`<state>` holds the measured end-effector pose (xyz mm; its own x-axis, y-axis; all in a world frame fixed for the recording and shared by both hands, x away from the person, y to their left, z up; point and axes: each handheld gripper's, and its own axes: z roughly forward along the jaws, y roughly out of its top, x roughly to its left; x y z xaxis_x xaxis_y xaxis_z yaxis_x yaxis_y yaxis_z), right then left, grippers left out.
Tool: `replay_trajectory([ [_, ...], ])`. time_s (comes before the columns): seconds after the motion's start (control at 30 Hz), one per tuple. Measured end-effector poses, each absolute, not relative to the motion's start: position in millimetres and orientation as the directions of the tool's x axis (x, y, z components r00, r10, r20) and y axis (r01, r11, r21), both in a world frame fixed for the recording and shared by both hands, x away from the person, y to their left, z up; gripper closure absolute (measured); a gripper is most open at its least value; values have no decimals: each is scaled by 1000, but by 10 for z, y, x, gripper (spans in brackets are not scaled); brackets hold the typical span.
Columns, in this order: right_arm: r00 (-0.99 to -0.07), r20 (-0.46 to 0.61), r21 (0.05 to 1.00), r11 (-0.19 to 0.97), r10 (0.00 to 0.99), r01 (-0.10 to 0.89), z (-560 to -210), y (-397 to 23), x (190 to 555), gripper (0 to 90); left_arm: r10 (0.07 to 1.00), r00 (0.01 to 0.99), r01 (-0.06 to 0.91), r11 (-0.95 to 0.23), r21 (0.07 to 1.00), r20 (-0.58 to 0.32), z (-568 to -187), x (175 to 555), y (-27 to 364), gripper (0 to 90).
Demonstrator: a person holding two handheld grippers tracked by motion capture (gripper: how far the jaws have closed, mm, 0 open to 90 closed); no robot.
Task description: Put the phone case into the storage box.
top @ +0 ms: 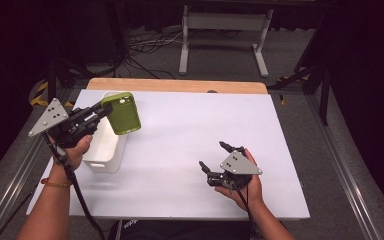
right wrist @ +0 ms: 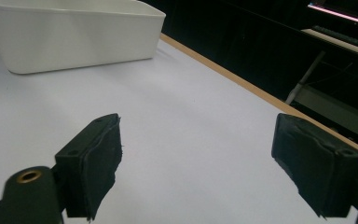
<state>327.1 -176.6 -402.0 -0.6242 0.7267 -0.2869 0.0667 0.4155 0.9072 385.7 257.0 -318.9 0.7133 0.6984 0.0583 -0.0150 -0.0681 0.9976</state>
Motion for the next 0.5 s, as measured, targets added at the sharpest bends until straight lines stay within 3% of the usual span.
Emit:
replay_trajectory([
  [0.5, -629, -277, 905, 417, 726, 82, -4035, -1760, 3298, 166, 740, 669, -4, -91, 996, 70, -3181, 3963, 2779, 786],
])
